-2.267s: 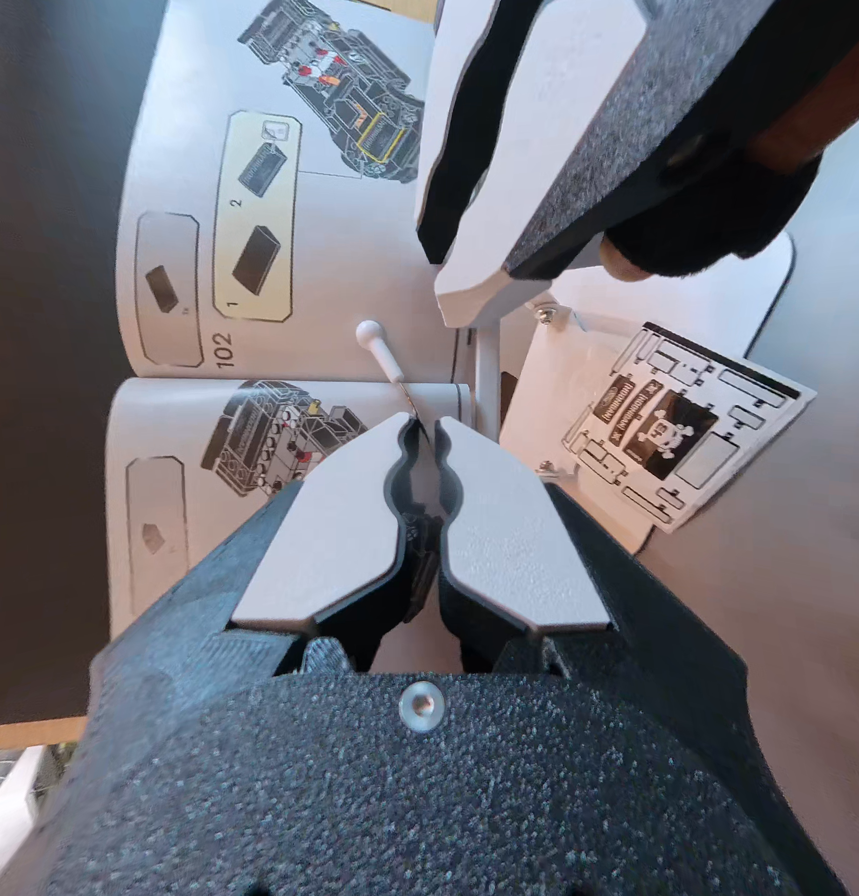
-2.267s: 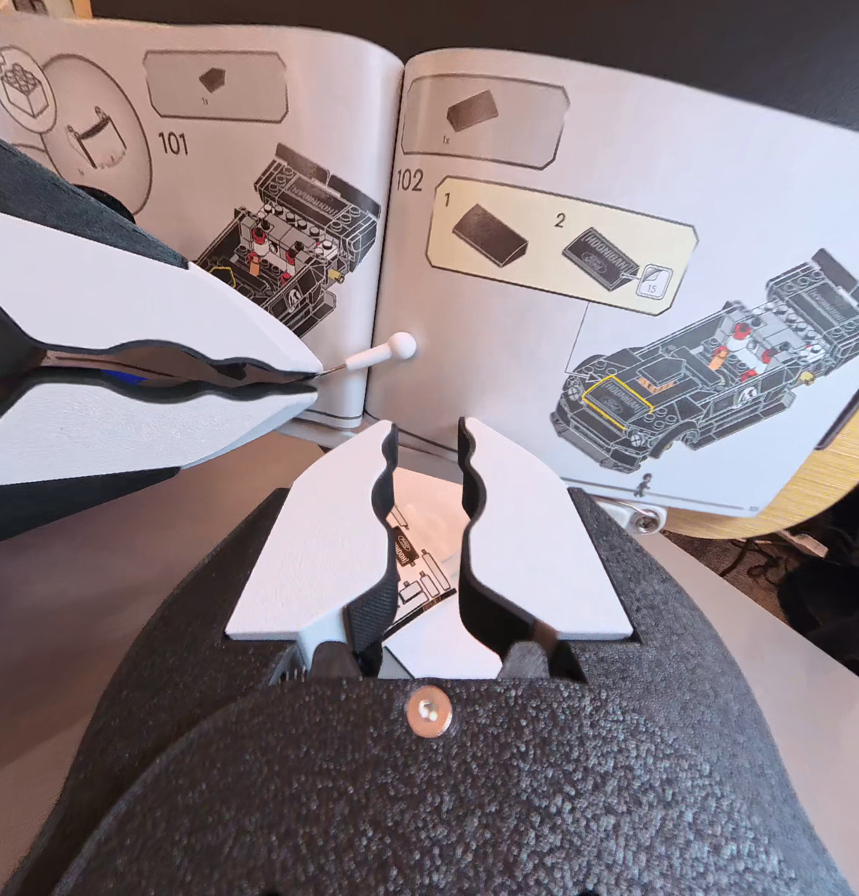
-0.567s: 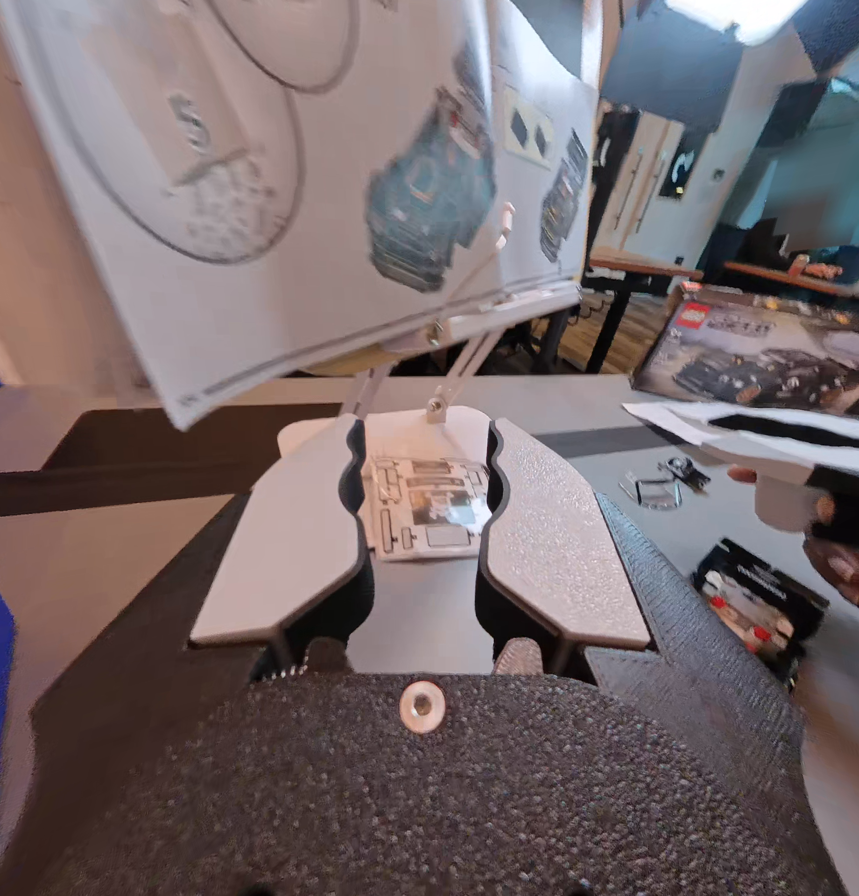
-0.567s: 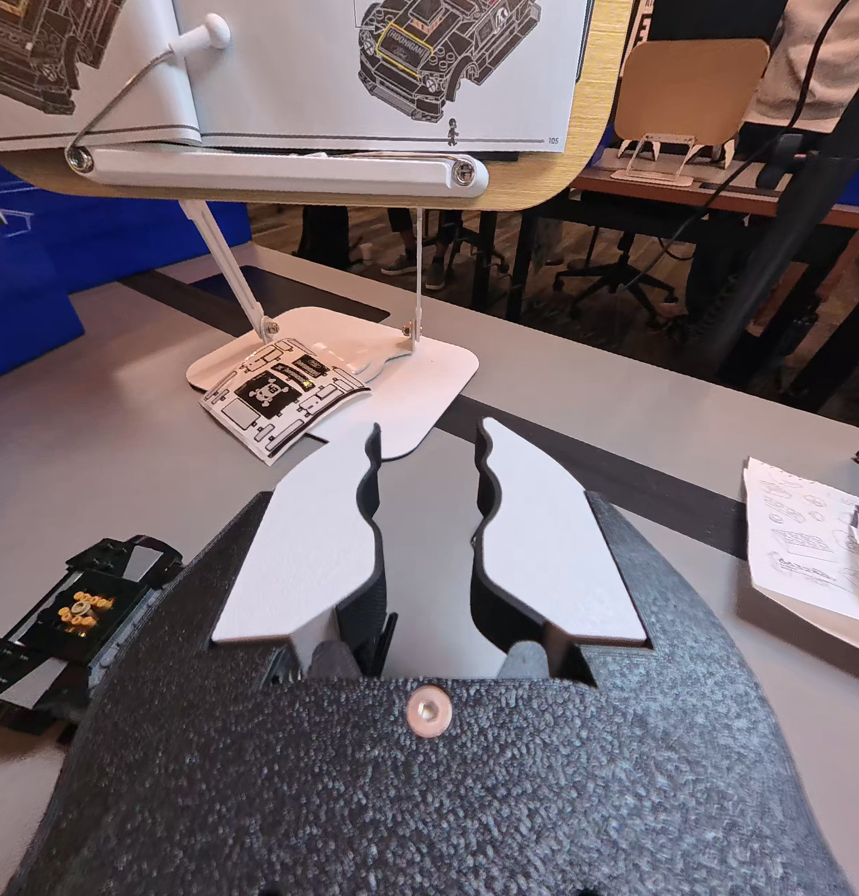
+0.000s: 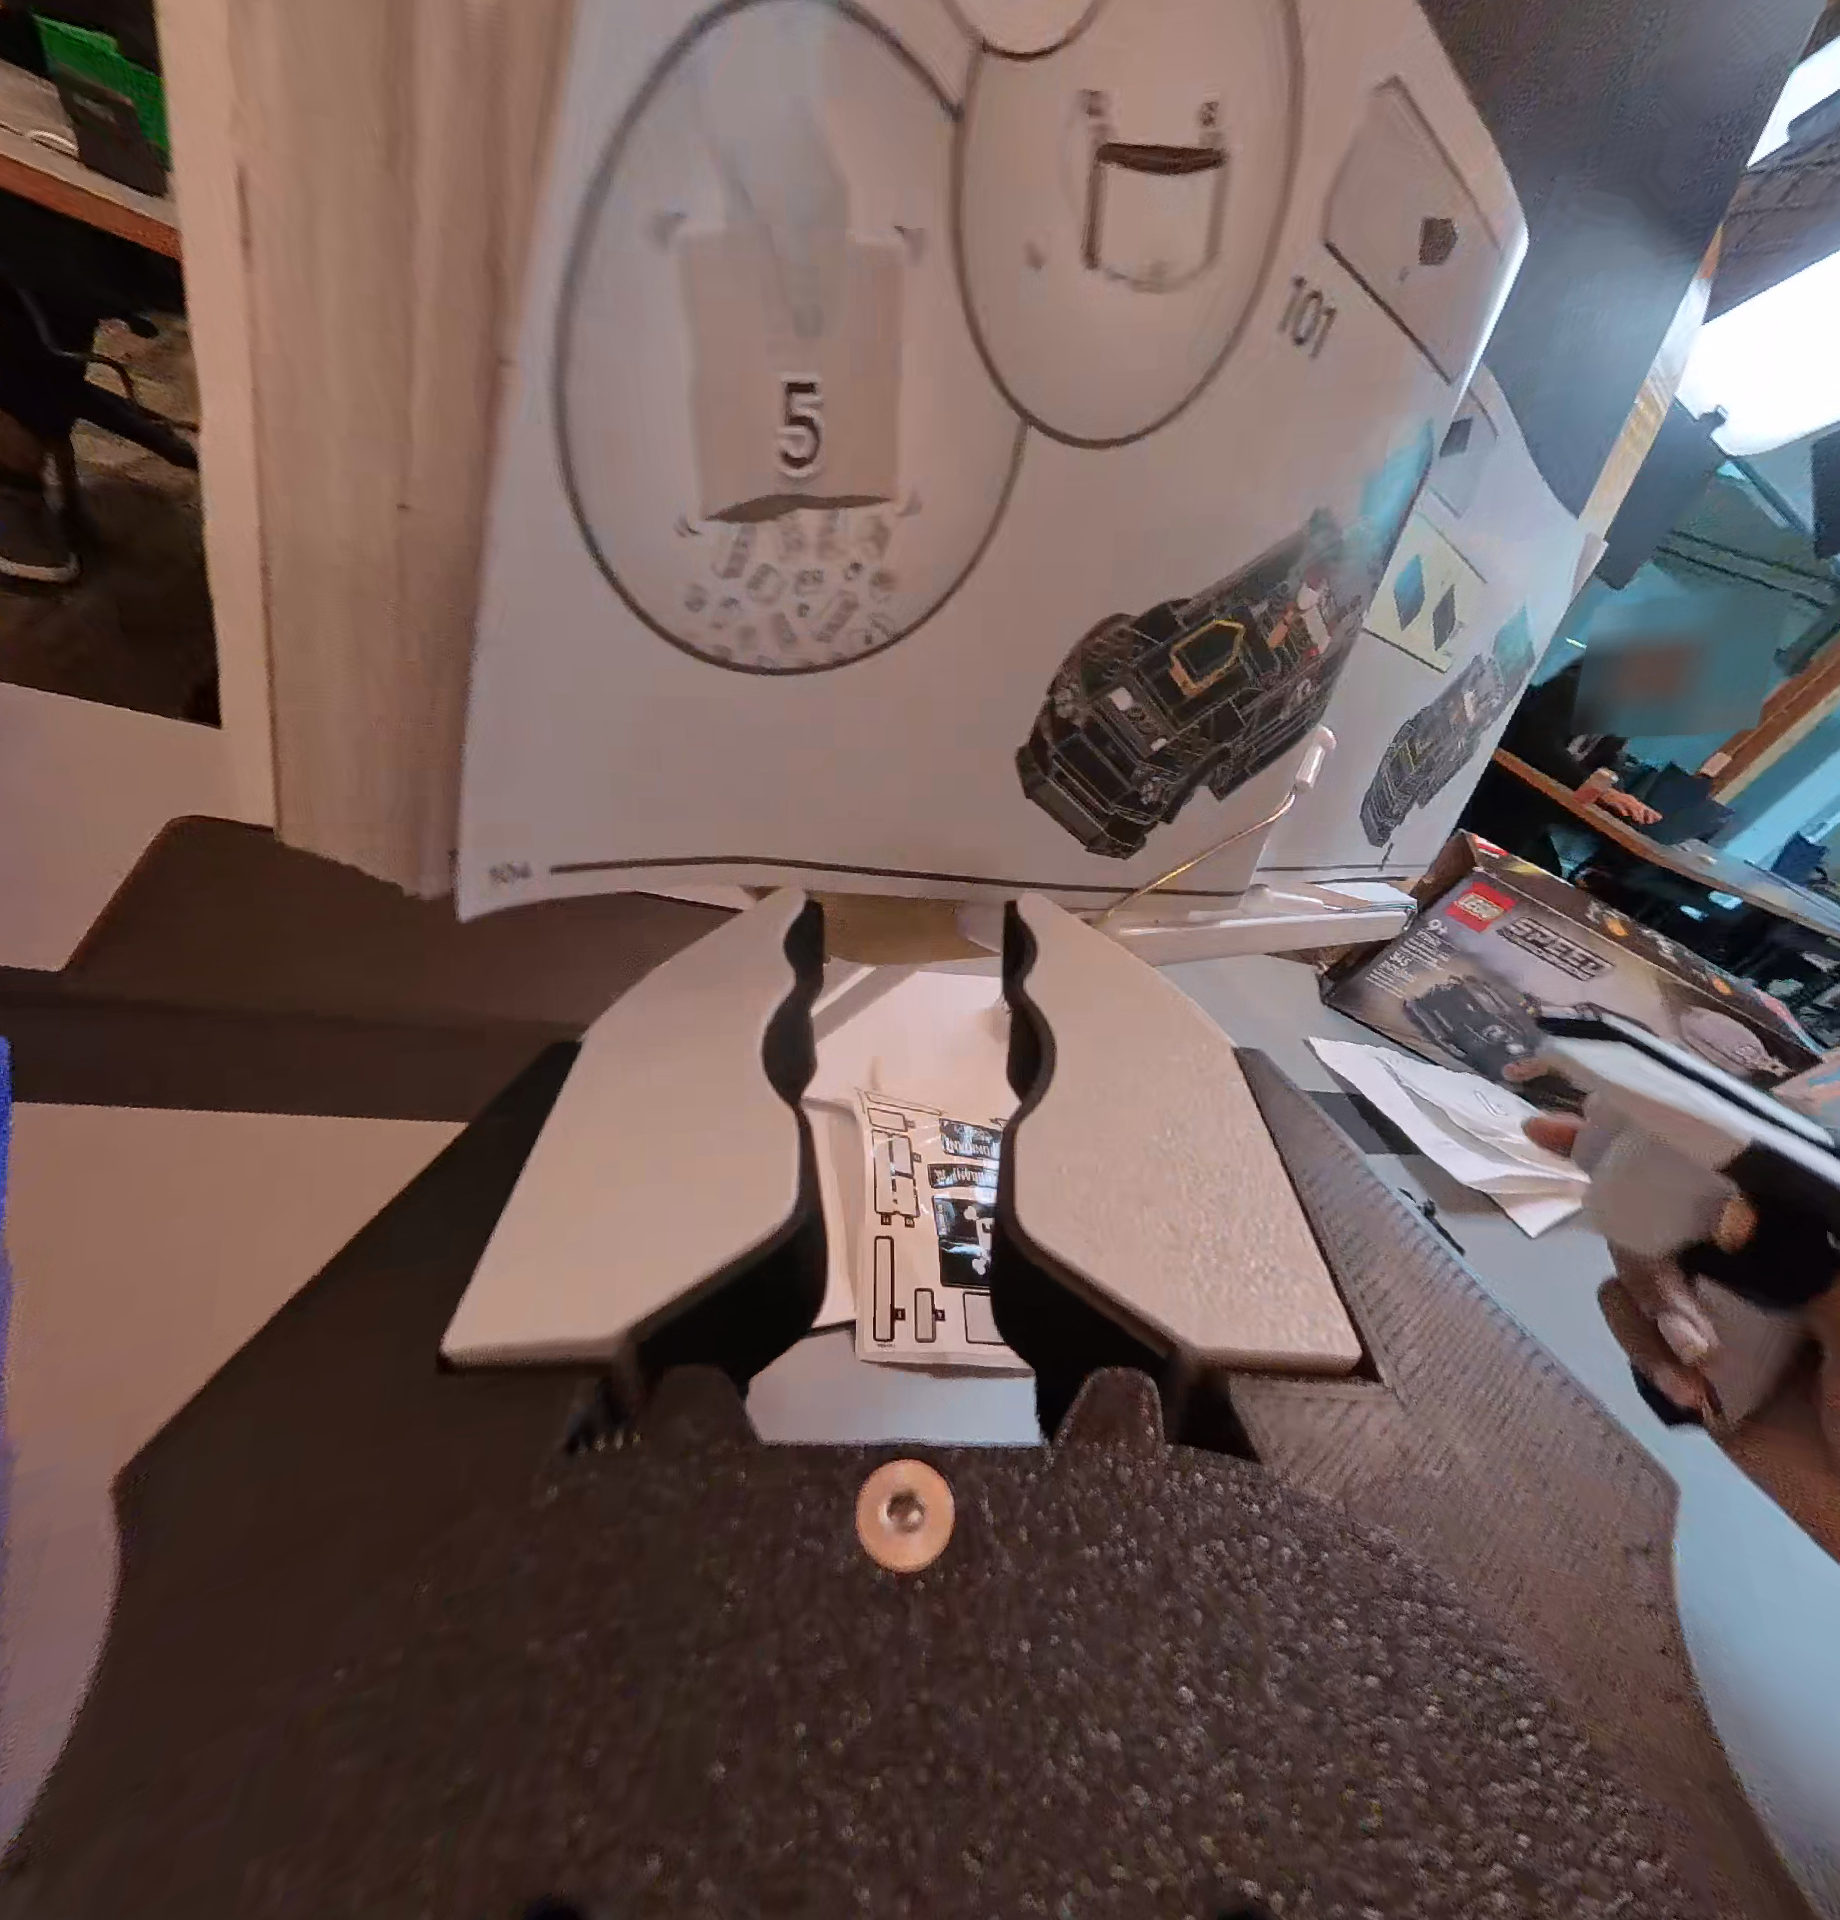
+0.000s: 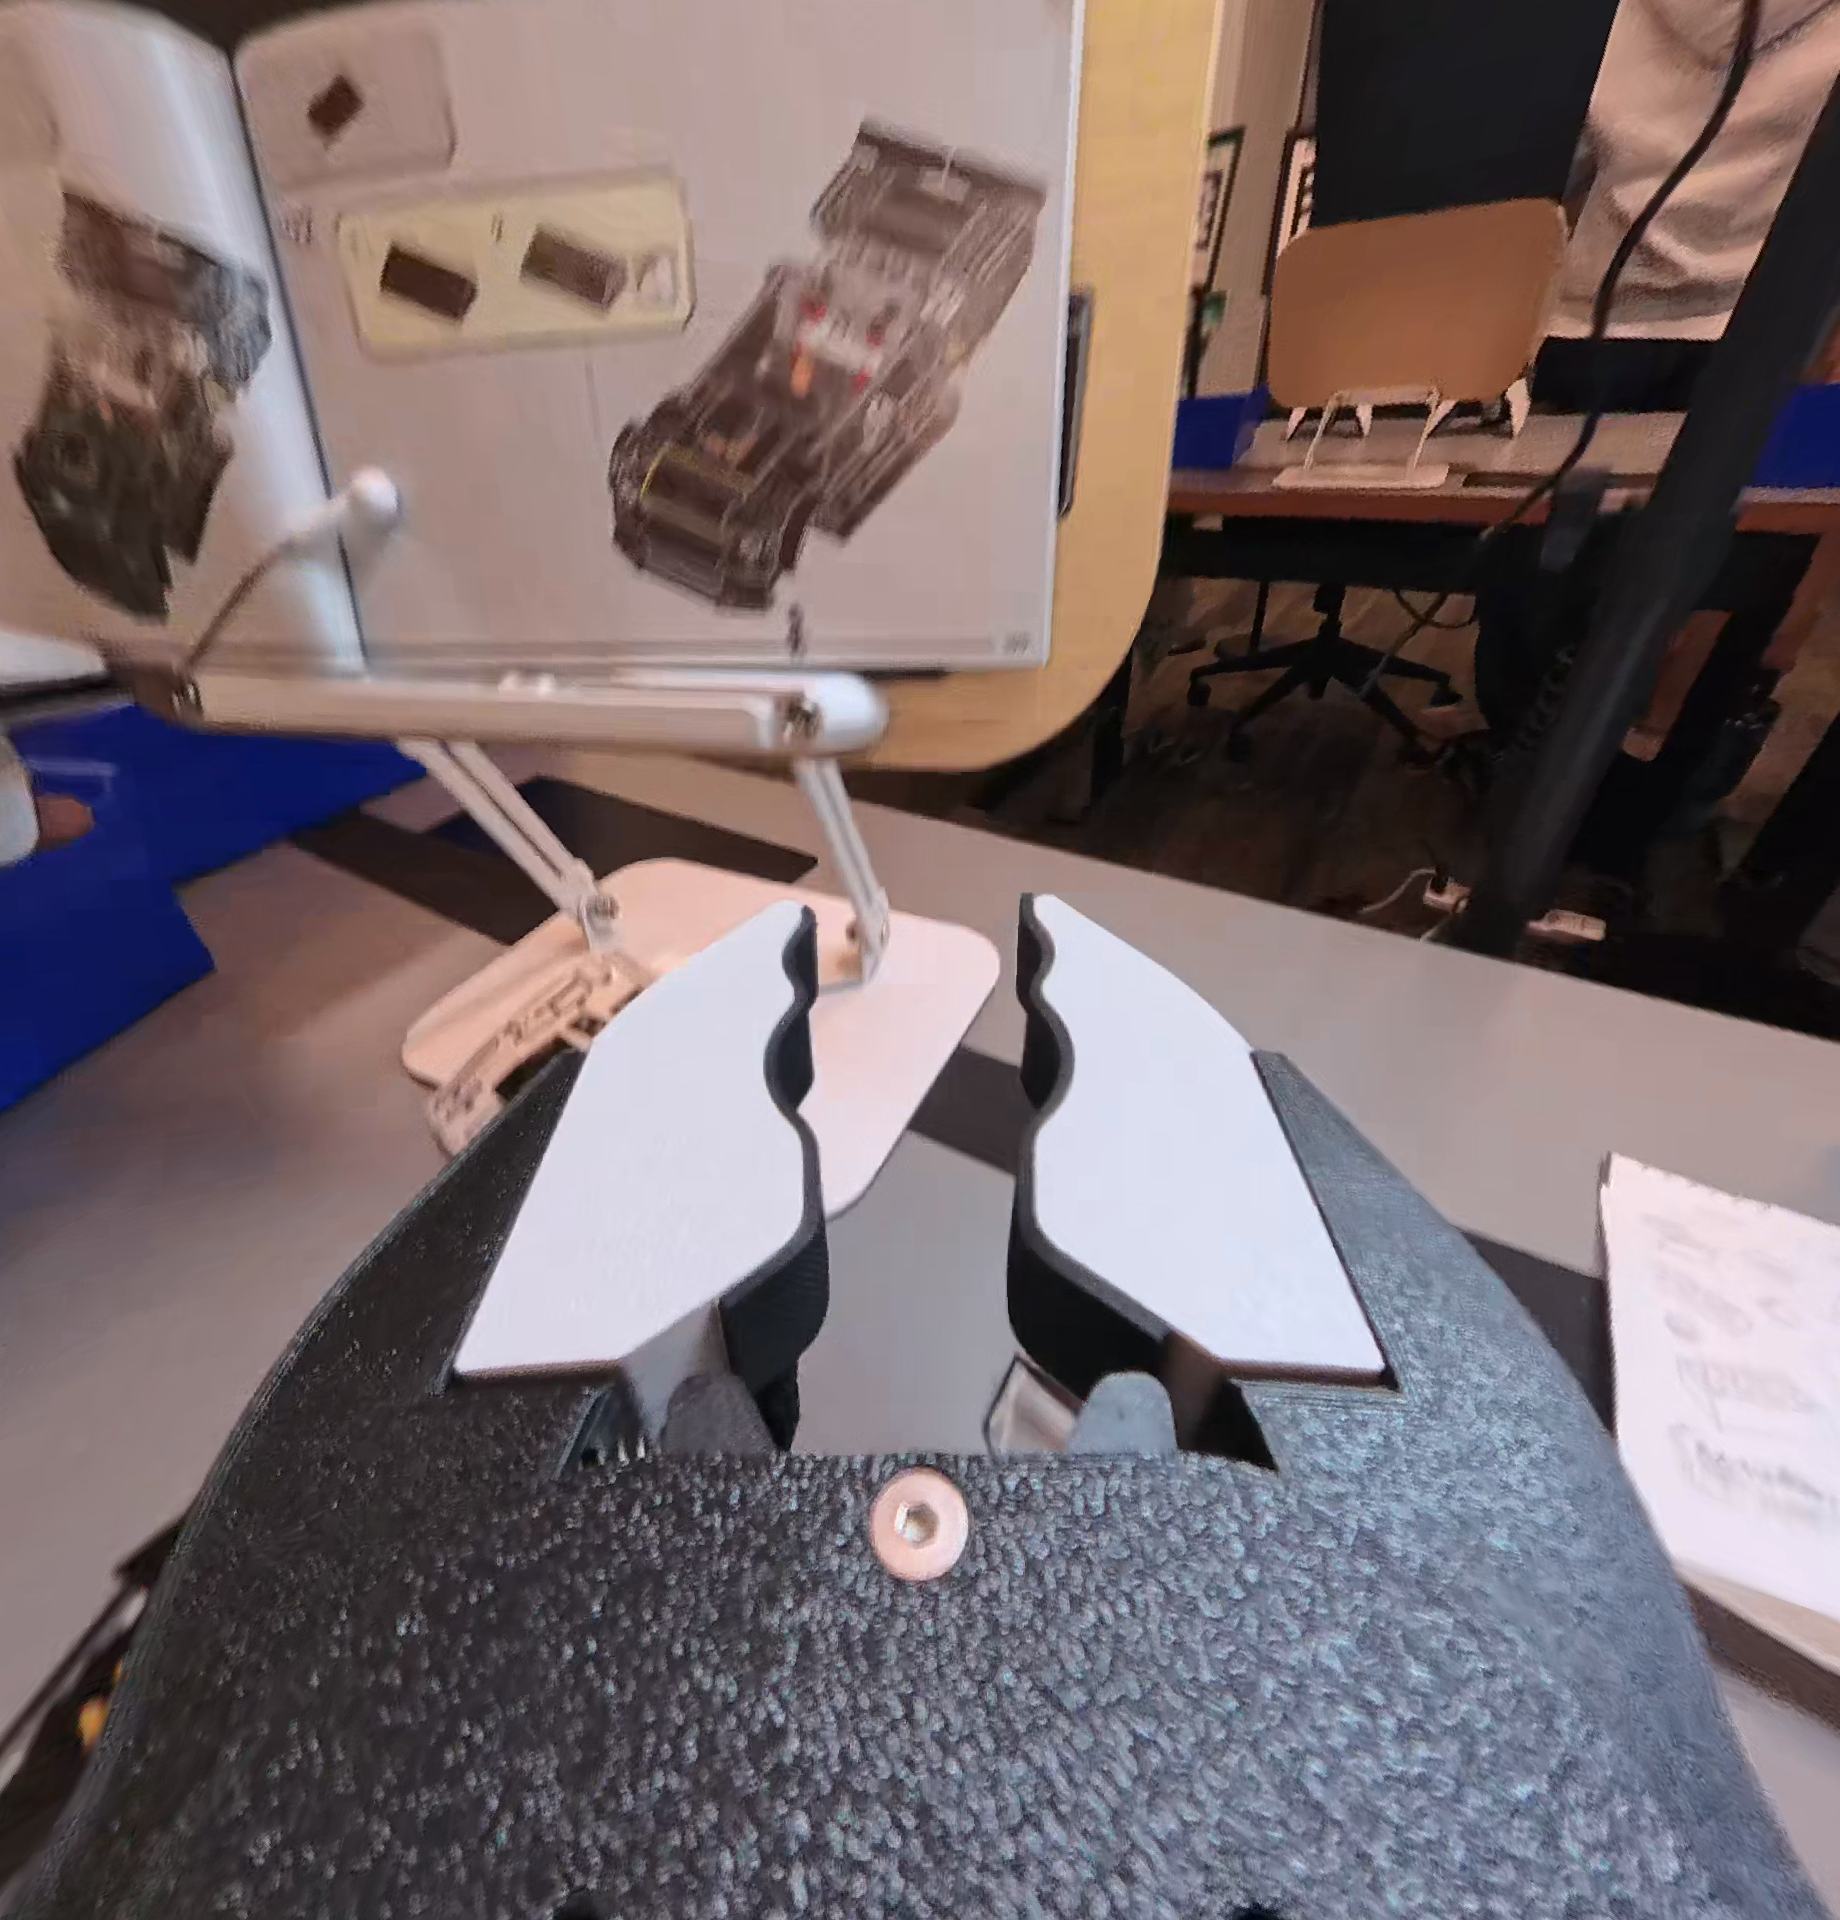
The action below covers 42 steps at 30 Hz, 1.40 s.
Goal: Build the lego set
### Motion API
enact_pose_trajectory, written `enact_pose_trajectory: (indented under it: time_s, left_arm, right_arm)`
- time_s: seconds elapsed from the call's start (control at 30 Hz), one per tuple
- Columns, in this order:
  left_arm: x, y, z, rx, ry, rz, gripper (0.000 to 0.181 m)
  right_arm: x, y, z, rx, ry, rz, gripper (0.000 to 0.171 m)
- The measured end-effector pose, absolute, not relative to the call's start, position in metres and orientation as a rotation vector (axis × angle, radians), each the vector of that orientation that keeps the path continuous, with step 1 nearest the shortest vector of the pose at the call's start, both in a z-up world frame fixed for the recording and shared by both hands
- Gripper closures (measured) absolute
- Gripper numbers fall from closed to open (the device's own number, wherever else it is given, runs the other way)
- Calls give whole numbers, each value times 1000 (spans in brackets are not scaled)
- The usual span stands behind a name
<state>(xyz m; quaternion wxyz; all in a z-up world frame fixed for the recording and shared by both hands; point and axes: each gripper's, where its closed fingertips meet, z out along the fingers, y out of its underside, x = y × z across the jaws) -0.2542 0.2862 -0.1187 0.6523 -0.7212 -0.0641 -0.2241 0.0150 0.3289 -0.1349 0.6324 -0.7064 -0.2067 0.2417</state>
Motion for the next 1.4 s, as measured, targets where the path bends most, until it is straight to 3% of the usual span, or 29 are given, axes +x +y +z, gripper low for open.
enact_pose_trajectory:
  time_s: [0.2, 0.5, 0.6, 0.73, 0.9, 1.1, 1.33, 1.4]
  left_arm:
    - [-248, 274, -122, -1613, -120, -420, 141]
    - [-227, 269, -126, -1586, 43, -267, 142]
    - [-221, 266, -124, -1570, 81, -252, 146]
    - [-206, 255, -110, -1494, 181, -239, 170]
    - [-174, 242, -99, -1460, 268, -275, 172]
    - [-139, 204, -76, -1409, 373, -295, 181]
    - [-117, 163, -137, -1564, 590, -230, 181]
    - [-108, 157, -173, -1700, 687, -290, 166]
  right_arm:
    - [5, 361, -103, -1543, -408, 566, 134]
    - [-14, 379, -131, -1613, -444, 560, 134]
    - [-4, 355, -124, -1574, -489, 571, 134]
    - [18, 297, -116, -1530, -587, 571, 136]
    - [48, 227, -111, -1504, -638, 553, 135]
    - [82, 180, -120, -1488, -620, 514, 167]
    - [83, 178, -163, -1573, -694, 493, 171]
    - [76, 180, -176, -1605, -736, 476, 171]
